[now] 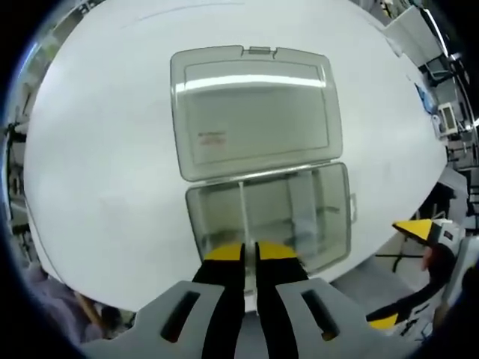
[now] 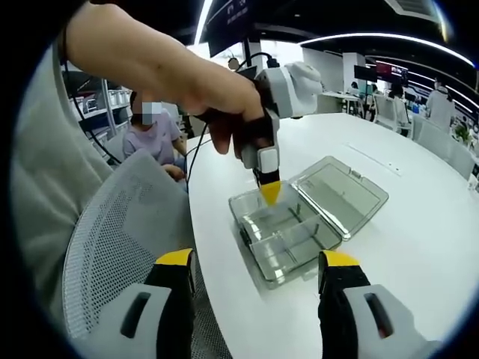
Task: Insert the divider into the dual guide fixture by aligning both edges with the guide slots and pushing it downward to the bottom, including one-sided entry, uneven engagement, binding, and posture correction.
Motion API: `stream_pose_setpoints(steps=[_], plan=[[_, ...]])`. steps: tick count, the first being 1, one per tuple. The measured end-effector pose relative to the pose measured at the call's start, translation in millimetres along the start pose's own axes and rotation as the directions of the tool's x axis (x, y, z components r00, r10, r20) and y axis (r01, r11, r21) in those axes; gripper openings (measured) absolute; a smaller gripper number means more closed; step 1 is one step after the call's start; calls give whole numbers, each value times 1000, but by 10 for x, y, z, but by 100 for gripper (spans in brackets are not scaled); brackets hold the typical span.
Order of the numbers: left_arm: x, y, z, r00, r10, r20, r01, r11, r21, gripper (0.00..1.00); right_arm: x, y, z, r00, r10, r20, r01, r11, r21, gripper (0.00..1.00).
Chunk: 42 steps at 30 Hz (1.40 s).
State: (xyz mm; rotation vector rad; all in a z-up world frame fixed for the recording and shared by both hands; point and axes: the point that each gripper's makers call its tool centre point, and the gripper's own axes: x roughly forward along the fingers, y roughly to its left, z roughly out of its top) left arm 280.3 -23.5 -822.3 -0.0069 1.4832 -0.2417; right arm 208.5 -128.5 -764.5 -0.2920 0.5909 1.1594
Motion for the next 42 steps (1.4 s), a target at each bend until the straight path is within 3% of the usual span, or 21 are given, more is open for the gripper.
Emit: stream_pose_setpoints(steps=[42], plan=[[-20, -53, 10, 1000, -10, -7, 10, 1000, 21, 1, 7, -11, -23, 1000, -2, -4, 2, 1000, 6, 64]])
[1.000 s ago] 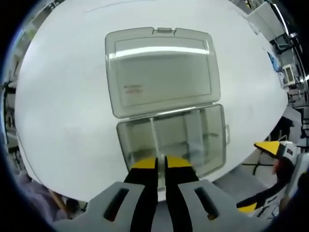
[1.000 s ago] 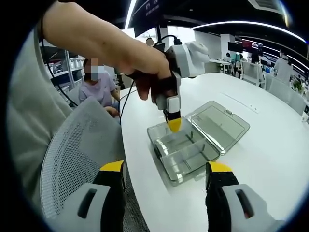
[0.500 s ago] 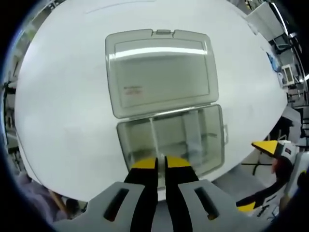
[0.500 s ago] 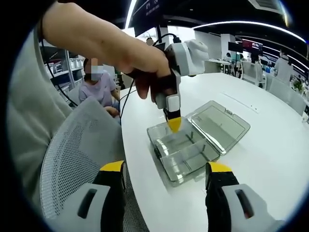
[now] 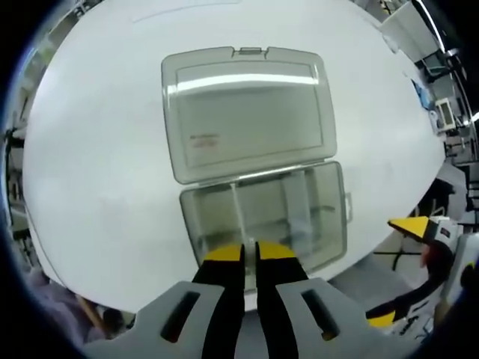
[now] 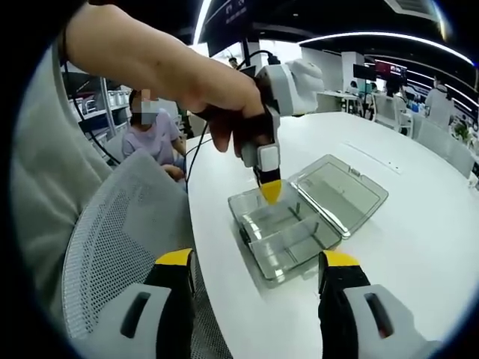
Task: Insert the divider into the dual guide fixture by aligning both edges with the guide slots and pushing it downward to the bottom, including one-sided entry, uneven engagement, binding, and posture correction.
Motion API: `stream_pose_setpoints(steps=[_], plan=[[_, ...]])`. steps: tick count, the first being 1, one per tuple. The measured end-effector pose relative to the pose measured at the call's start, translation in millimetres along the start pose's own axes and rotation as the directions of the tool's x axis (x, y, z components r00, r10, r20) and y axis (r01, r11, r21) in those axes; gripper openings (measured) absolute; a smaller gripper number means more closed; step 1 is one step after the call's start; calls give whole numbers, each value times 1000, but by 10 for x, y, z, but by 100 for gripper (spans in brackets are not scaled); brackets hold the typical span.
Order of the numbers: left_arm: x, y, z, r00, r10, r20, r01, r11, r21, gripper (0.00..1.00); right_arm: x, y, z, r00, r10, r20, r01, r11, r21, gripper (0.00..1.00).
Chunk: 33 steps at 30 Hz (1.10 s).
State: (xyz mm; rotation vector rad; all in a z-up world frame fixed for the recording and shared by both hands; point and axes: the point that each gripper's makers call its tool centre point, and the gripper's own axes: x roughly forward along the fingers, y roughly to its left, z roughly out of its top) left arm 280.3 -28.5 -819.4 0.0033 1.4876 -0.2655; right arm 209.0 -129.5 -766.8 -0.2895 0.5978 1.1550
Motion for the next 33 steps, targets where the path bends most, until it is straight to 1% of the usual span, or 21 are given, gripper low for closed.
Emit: stream_pose_setpoints(steps=[10, 20, 33], plan=[[31, -2, 9, 1000, 5, -12, -5, 1000, 6, 1, -28, -6, -24, 1000, -4, -3, 4, 1000, 5, 64], [44, 26, -3, 1000, 13, -21, -13, 1000, 9, 1, -37, -21, -5, 1000, -8, 0, 8, 1000, 6, 64], [93, 18, -11, 999, 18, -32, -17, 1000, 23, 1, -42, -25, -47, 1000, -11, -6, 12, 1000, 15, 64]])
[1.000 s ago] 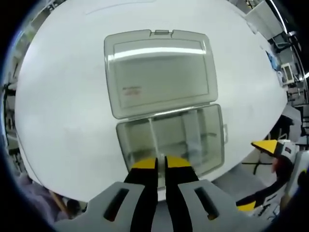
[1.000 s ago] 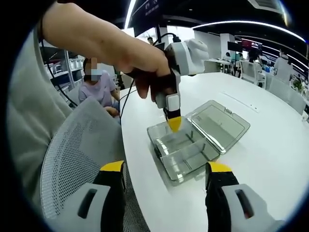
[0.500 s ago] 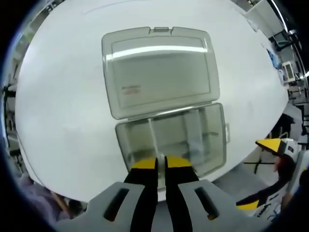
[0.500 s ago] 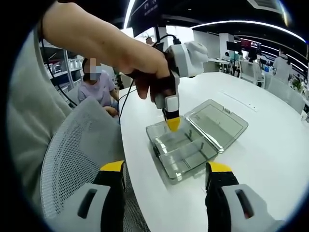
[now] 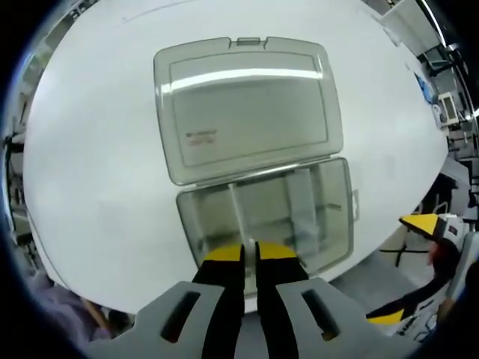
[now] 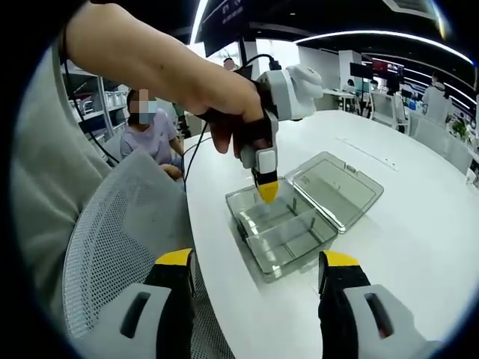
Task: Insert the divider into the dual guide fixture by aligning both edges with the guide slots and pushing it downward to the bottom, including one-sided entry, uneven engagement, binding, and posture correction.
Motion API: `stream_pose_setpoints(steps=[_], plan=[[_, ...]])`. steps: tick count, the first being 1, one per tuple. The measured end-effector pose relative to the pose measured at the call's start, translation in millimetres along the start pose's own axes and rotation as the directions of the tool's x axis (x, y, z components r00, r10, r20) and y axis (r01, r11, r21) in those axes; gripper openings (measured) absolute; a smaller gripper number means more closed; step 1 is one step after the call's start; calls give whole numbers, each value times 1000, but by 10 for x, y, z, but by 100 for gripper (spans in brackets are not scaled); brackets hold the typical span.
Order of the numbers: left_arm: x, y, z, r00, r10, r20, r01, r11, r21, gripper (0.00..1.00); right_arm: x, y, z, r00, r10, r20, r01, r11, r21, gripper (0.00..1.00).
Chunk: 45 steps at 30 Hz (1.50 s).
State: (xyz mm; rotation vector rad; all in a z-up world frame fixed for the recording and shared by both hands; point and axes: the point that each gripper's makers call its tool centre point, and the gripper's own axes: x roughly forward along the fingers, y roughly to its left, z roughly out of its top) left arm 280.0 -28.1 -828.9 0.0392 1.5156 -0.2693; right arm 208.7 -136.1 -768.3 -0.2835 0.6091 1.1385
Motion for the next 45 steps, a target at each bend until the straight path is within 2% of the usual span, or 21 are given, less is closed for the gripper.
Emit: stream_pose_setpoints(steps=[26, 45], plan=[[101, 1, -7, 999, 20, -28, -19, 999, 40, 1, 9, -16, -35, 1000, 6, -4, -6, 1000, 10, 64], [189, 9, -4, 1000, 21, -10, -20, 998, 58, 2, 35, -4, -68, 1000, 11, -9, -11, 1000, 20, 64]])
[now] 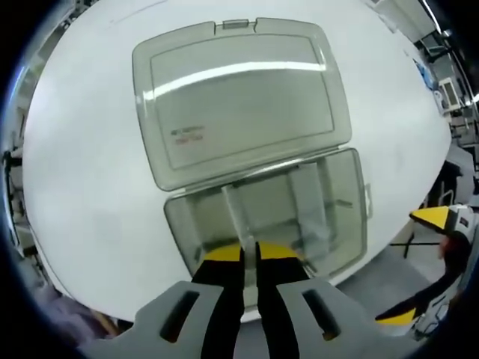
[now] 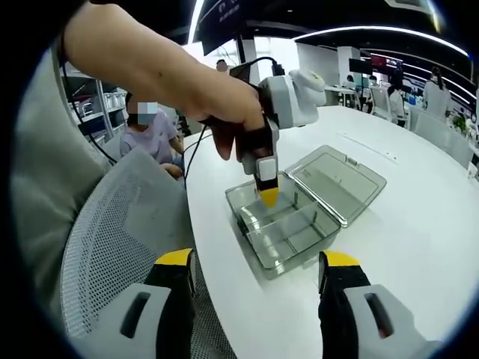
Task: Insert the divider into the dual guide fixture by aligning both edges with the guide slots and pushing it downward to the bottom, including one-sided entry, uneven engagement, binding, and posture correction.
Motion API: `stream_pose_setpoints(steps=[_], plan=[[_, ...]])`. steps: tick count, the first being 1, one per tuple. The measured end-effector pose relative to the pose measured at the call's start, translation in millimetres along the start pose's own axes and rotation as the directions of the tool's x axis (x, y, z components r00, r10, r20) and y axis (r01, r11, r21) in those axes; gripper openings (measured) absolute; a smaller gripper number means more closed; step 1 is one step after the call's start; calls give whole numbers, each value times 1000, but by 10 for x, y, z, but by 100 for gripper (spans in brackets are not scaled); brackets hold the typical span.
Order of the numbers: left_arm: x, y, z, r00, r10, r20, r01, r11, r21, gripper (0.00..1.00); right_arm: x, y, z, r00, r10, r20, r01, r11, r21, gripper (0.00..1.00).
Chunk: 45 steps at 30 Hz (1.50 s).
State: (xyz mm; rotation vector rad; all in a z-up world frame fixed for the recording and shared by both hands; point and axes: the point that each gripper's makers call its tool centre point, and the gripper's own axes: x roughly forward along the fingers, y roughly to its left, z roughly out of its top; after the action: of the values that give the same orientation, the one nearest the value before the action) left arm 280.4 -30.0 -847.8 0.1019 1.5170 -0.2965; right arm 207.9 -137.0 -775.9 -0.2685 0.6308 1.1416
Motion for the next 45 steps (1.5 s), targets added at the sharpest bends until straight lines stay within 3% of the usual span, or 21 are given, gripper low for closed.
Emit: stream_pose_setpoints(steps=[13, 20, 38, 45], plan=[[38, -35, 29, 999, -14, 43, 12, 999, 33, 5, -8, 1, -2, 1000, 0, -6, 0, 1000, -2, 64], [-23, -88, 62, 996, -54, 64, 53, 998, 27, 11, -3, 2, 22, 1000, 1, -9, -1, 1000, -10, 64], [-297, -46, 78, 983, -109, 146, 106, 994, 22, 6, -13, 40, 108, 1000, 4, -20, -5, 999, -42, 64], [-281, -25, -14, 982, -117, 146, 117, 993, 6, 3, -30, 65, 138, 1000, 3, -25, -4, 999, -52, 64]])
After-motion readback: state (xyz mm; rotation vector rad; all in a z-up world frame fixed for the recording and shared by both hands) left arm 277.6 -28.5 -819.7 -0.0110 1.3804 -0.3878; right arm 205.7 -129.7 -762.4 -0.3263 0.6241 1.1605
